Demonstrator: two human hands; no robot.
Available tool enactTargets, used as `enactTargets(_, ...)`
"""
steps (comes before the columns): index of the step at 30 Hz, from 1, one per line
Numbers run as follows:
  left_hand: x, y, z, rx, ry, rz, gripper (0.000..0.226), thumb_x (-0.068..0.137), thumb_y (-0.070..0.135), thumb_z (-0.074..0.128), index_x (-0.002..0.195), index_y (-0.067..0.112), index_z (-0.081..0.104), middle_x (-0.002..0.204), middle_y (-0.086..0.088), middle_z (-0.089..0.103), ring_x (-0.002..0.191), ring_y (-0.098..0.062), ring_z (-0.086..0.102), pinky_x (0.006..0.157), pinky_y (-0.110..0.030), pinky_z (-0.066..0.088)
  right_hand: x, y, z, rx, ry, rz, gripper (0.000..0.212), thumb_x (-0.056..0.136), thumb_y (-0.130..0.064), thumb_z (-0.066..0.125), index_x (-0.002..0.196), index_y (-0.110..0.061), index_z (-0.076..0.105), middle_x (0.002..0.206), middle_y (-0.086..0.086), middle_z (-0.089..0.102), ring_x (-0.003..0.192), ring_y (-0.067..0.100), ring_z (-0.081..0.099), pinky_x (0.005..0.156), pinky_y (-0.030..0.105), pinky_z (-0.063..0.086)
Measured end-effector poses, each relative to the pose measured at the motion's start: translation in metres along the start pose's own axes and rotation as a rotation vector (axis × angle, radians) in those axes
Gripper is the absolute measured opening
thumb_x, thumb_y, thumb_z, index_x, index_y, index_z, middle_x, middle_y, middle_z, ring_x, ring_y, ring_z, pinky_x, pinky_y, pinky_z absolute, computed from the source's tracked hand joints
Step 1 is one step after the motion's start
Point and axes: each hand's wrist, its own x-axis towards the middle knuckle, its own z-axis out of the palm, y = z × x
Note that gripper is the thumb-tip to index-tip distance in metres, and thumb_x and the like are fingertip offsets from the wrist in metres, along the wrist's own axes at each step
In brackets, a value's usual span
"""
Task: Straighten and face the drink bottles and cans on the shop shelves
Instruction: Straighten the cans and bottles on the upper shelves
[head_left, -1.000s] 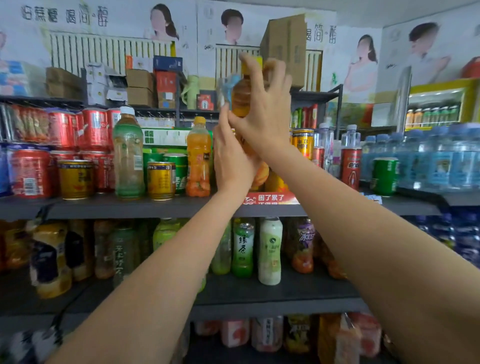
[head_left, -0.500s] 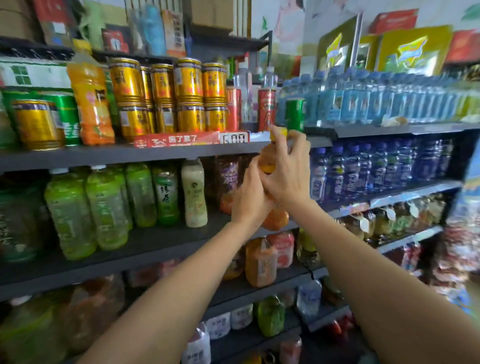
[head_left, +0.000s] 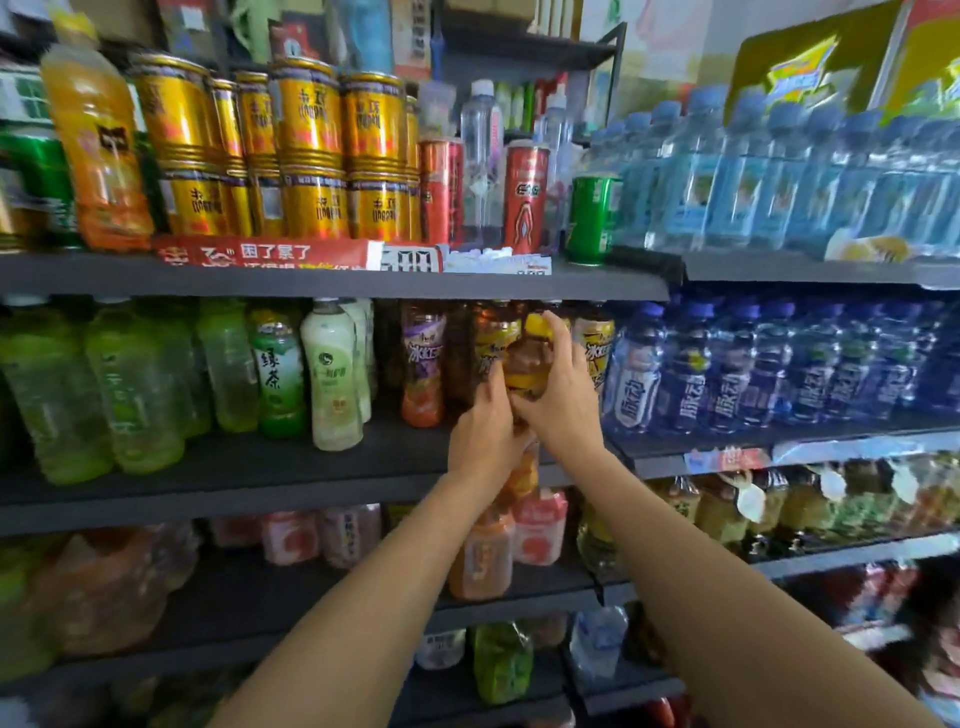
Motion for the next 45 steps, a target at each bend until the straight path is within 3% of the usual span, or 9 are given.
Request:
enactTargets(10, 0.026, 0.001, 0.012, 0.007, 0.064, -0.045, 0.085, 0.087, 0.022, 0.061, 0.149, 0.015, 0.003, 0.146, -0.011, 0.033, 0.122, -0.028, 0.05, 0.094, -0.037, 0.045, 0.03, 0.028, 0.018, 0.218, -0.097, -0.039, 0.09, 0.078, -0.017, 0.074, 0.148, -0.023, 0.017, 0.146, 0.001, 0.037, 0.129, 0.016, 0.042, 0.094, 0.02, 0.037)
enactTargets(15, 0.035, -0.015, 0.019, 0.223, 0.08, -0.028, 0.084, 0.091, 0.016, 0.056, 0.15, 0.016, -0.004, 0.156, -0.009, 0.017, 0.122, -0.028, 0.051, 0.091, -0.035, 0.049, 0.041, 0.033, 0.029, 0.2, -0.185, 0.004, 0.085, 0.081, -0.016, 0.071, 0.147, -0.009, 0.017, 0.149, 0.01, 0.027, 0.137, 0.021, 0.032, 0.105, 0.023, 0.03)
enactTargets(20, 0.021, -0.029, 0.036, 0.534, 0.085, 0.079, 0.11, 0.059, 0.023, 0.086, 0.142, -0.005, 0.02, 0.145, -0.021, 0.038, 0.127, -0.03, 0.049, 0.095, -0.032, 0.049, 0.027, 0.036, 0.048, -0.044, -0.126, -0.132, 0.072, 0.095, -0.012, 0.049, 0.15, -0.007, 0.002, 0.155, 0.022, 0.009, 0.142, 0.033, 0.022, 0.112, 0.037, 0.034)
enactTargets(24, 0.013, -0.035, 0.04, 0.567, -0.082, 0.102, 0.095, 0.087, 0.015, 0.061, 0.138, 0.006, -0.019, 0.156, -0.017, -0.009, 0.146, -0.03, 0.008, 0.115, -0.035, 0.024, -0.006, 0.056, 0.063, -0.27, -0.187, -0.232, 0.09, 0.089, -0.003, 0.055, 0.15, -0.021, -0.009, 0.155, 0.026, 0.002, 0.141, 0.04, 0.022, 0.096, 0.037, 0.051)
enactTargets(27, 0.009, -0.041, 0.035, 0.609, -0.111, 0.114, 0.089, 0.092, 0.009, 0.05, 0.135, 0.011, -0.029, 0.152, -0.009, -0.029, 0.145, -0.027, -0.01, 0.119, -0.036, 0.013, -0.025, 0.068, 0.067, -0.383, -0.337, -0.244, 0.085, 0.094, -0.002, 0.042, 0.148, -0.024, -0.02, 0.156, 0.019, -0.015, 0.145, 0.038, 0.002, 0.1, 0.033, 0.046)
enactTargets(33, -0.007, -0.054, 0.03, 0.691, -0.304, 0.119, 0.082, 0.091, 0.008, 0.048, 0.149, 0.013, -0.01, 0.155, -0.001, -0.024, 0.146, -0.026, -0.007, 0.118, -0.04, 0.015, -0.039, 0.07, 0.06, -0.295, -0.39, -0.243, 0.082, 0.088, 0.006, 0.048, 0.151, -0.019, 0.002, 0.153, 0.028, -0.01, 0.145, 0.039, 0.004, 0.103, 0.037, 0.043)
enactTargets(37, -0.001, -0.047, 0.023, 0.716, -0.362, 0.099, 0.081, 0.091, 0.007, 0.048, 0.149, 0.014, -0.008, 0.156, -0.001, -0.021, 0.146, -0.024, -0.007, 0.117, -0.041, 0.01, -0.036, 0.068, 0.063, -0.335, -0.423, -0.235, 0.078, 0.091, 0.003, 0.043, 0.151, -0.021, -0.001, 0.154, 0.026, -0.012, 0.145, 0.04, -0.003, 0.104, 0.036, 0.043)
enactTargets(43, 0.001, -0.04, 0.019, 0.769, -0.416, 0.017, 0.084, 0.09, 0.008, 0.05, 0.149, 0.016, -0.01, 0.158, 0.0, -0.014, 0.146, -0.027, -0.007, 0.117, -0.044, 0.008, -0.037, 0.057, 0.048, -0.366, -0.444, -0.181, 0.082, 0.09, -0.001, 0.051, 0.15, -0.024, 0.002, 0.153, 0.023, -0.017, 0.141, 0.036, 0.014, 0.098, 0.036, 0.046)
enactTargets(45, 0.002, -0.037, 0.016, 0.776, -0.42, 0.011, 0.083, 0.091, 0.01, 0.05, 0.149, 0.017, -0.008, 0.158, 0.0, -0.012, 0.146, -0.027, -0.006, 0.118, -0.044, 0.008, -0.038, 0.055, 0.048, -0.406, -0.416, -0.169, 0.079, 0.089, -0.005, 0.053, 0.15, -0.024, 0.007, 0.154, 0.023, -0.011, 0.14, 0.038, 0.014, 0.104, 0.04, 0.042)
